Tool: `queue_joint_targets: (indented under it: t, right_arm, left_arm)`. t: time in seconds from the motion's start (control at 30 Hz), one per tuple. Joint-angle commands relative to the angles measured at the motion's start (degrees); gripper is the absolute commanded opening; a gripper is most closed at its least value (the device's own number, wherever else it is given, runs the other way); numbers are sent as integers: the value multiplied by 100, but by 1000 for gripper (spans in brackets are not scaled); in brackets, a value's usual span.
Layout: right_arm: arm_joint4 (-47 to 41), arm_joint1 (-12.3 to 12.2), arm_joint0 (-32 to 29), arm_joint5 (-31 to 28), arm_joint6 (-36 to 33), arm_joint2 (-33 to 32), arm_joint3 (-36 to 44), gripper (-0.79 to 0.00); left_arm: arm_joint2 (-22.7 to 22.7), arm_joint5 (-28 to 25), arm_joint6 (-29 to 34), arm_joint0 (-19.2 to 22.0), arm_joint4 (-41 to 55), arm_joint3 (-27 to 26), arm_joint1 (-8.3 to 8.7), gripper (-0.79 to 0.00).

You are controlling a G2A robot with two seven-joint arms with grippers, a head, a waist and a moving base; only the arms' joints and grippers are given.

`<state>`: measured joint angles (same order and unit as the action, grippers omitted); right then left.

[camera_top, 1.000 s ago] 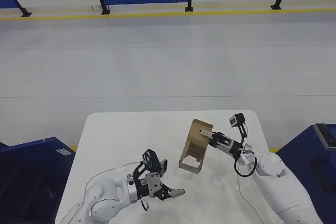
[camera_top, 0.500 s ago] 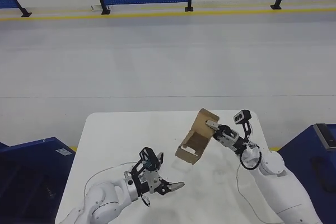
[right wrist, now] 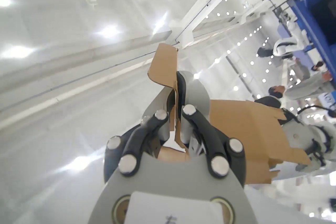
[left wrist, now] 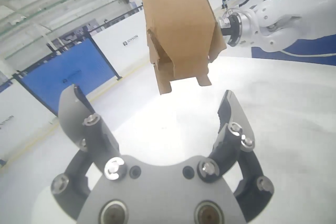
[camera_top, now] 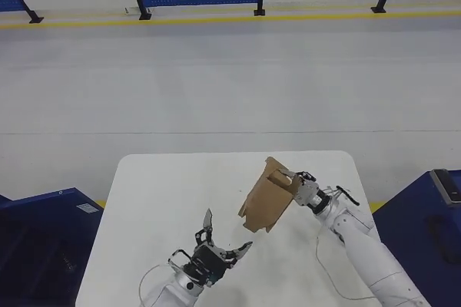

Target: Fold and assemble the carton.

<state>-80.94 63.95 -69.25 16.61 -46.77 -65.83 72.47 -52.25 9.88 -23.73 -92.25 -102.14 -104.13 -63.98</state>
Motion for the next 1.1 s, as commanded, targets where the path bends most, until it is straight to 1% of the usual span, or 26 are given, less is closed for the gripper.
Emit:
queue_joint_targets:
  t: [0.0, 0.07, 0.17, 0.37, 0.47, 0.53, 0.6, 0.63, 0.67, 0.73, 0.77, 0.87, 1.03, 1.07]
  right_arm:
    - [-229, 48, 34, 327, -6, 143, -112, -785]
    - [-368, 94, 69, 516, -8, 253, -222, -785]
    - [-521, 149, 108, 696, -24, 359, -368, -785]
    - [-496, 235, 156, 755, -78, 526, -533, -785]
    - [-461, 264, 168, 832, -146, 581, -566, -785]
    - [-451, 278, 191, 858, -155, 584, -625, -785]
    - [-431, 294, 211, 856, -172, 590, -660, -785]
    - [-423, 300, 219, 859, -183, 587, -676, -785]
    - [-416, 306, 224, 863, -192, 584, -688, -785]
    - [-353, 314, 234, 856, -217, 582, -689, -785]
    - [-333, 318, 231, 858, -224, 580, -690, -785]
    - [-252, 326, 232, 889, -240, 576, -680, -785]
    - [-119, 338, 229, 921, -278, 564, -658, -785]
    - [-108, 341, 227, 921, -284, 557, -662, -785]
  left_arm:
    - [127, 292, -25, 74, -71, 88, -54, 0]
    - [180, 416, -6, 151, -27, 148, -98, 0]
    - [192, 459, -69, 220, 93, 175, -140, 0]
    - [93, 567, -74, 154, 84, 66, -162, 0]
    - [56, 525, -47, 141, 91, 37, -172, 0]
    - [48, 515, -43, 132, 79, 10, -181, -15]
    - [62, 522, -44, 114, 60, -24, -194, -105]
    - [65, 526, -33, 112, 41, -29, -200, -163]
    - [68, 530, -12, 113, 30, -34, -207, -249]
    - [78, 527, 46, 130, 44, -30, -226, -388]
    - [83, 538, 66, 143, 20, -19, -234, -409]
    - [112, 547, 101, 163, -12, -9, -260, -428]
    - [124, 581, 115, 160, -53, -7, -294, -539]
    - [124, 584, 104, 154, -46, -1, -301, -674]
